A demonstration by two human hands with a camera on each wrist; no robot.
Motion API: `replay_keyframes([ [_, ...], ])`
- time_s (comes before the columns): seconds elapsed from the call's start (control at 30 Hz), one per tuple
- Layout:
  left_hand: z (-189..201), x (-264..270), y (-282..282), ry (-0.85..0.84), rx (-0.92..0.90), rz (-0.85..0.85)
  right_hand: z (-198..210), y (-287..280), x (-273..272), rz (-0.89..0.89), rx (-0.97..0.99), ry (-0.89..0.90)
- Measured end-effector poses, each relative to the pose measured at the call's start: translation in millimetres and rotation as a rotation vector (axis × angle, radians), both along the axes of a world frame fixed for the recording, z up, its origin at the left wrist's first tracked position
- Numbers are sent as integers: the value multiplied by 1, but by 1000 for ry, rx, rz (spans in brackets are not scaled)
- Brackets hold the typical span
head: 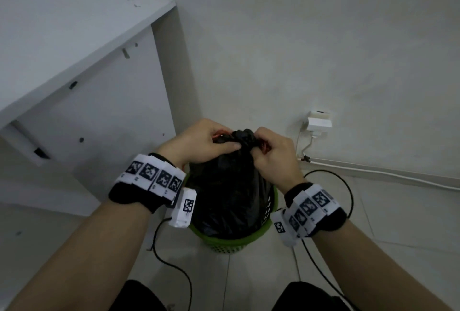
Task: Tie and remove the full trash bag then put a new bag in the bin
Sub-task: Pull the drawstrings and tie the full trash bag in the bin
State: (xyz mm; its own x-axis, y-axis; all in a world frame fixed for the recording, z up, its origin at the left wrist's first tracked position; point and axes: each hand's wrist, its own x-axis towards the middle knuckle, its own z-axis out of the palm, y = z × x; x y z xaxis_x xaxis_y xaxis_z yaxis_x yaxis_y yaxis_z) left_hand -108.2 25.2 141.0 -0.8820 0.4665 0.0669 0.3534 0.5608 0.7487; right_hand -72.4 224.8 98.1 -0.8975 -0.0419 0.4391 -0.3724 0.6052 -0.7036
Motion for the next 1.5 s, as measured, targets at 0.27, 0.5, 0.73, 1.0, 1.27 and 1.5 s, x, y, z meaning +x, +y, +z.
replay_keyframes([
  [0.27, -32, 10, 3, 425, 96, 54, 9, 10, -3, 237, -137, -441],
  [0.5, -27, 13, 0, -108, -2, 36, -19, 5, -7, 56, -198, -132],
  [0.73, -58, 3, -4, 90, 46, 234, -3, 2, 9, 172, -221, -291],
  [1.0, -80, 11, -10, 274, 210, 75, -9, 3, -11, 209, -3, -467],
  [1.27, -68, 11, -3, -213, 239, 9, -40, -15, 3, 42, -10, -150],
  [1.5, -88, 11, -9, 85, 176, 40, -1, 6, 5, 203, 233, -510],
])
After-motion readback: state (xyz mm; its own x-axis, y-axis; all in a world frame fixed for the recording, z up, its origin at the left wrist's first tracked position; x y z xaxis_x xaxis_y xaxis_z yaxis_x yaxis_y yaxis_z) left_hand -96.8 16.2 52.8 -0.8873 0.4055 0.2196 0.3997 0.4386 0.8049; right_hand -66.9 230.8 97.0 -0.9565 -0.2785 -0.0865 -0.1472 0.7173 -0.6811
